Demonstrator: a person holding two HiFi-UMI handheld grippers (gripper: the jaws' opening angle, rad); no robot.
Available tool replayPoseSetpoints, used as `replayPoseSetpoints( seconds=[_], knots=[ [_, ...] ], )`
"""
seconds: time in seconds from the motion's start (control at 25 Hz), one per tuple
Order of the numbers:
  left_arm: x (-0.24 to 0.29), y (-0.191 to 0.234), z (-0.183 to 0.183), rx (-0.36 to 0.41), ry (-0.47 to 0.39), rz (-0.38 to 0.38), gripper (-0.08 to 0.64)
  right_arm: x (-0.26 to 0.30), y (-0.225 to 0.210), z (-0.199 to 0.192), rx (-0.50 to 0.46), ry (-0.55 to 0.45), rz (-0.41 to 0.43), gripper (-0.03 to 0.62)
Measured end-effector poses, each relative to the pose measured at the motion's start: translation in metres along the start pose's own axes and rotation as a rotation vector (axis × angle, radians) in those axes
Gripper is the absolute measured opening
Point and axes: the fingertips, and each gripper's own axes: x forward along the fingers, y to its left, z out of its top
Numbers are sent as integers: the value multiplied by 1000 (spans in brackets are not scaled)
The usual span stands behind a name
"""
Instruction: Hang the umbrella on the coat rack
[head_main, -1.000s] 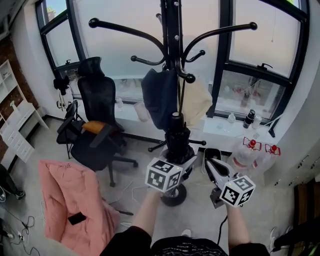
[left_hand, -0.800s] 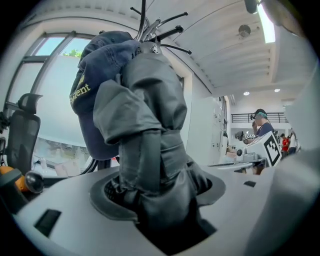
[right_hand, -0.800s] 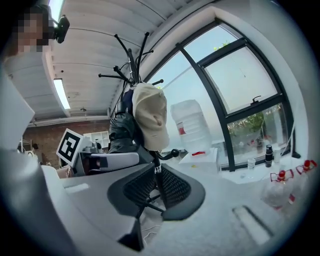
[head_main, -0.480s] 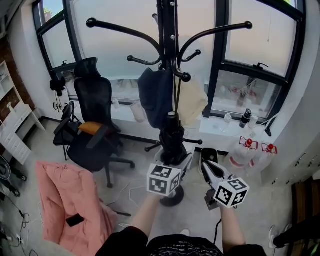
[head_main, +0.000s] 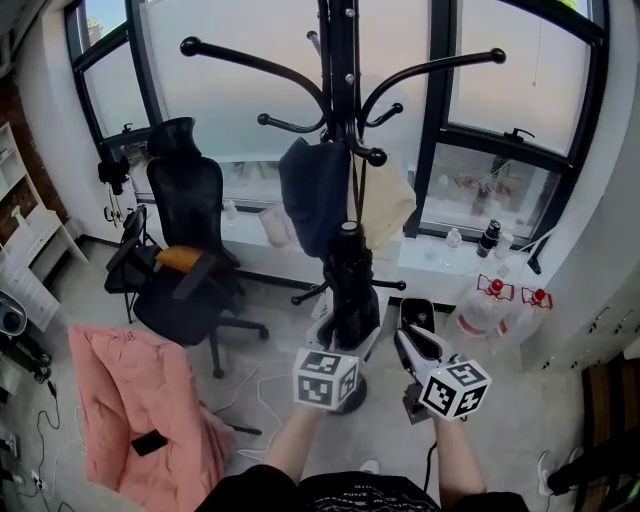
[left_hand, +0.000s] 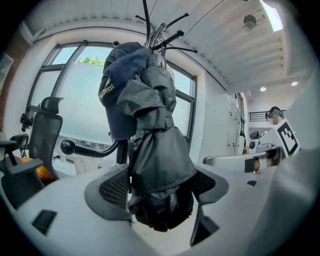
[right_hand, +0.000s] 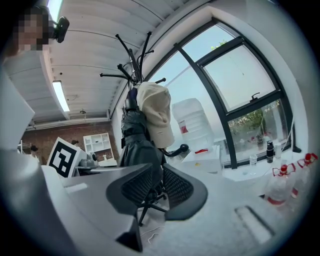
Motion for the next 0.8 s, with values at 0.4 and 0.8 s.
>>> replayPoseSetpoints(
  seconds=[0.4,0.8],
  knots=[
    [-31,-5,-37,-44,33,17,339,-14,9,-17,-11,17,-16,105],
    [-75,-23,-58,-60,31,-12,337,-31,39,-44,-57,43,-35,110]
  ],
)
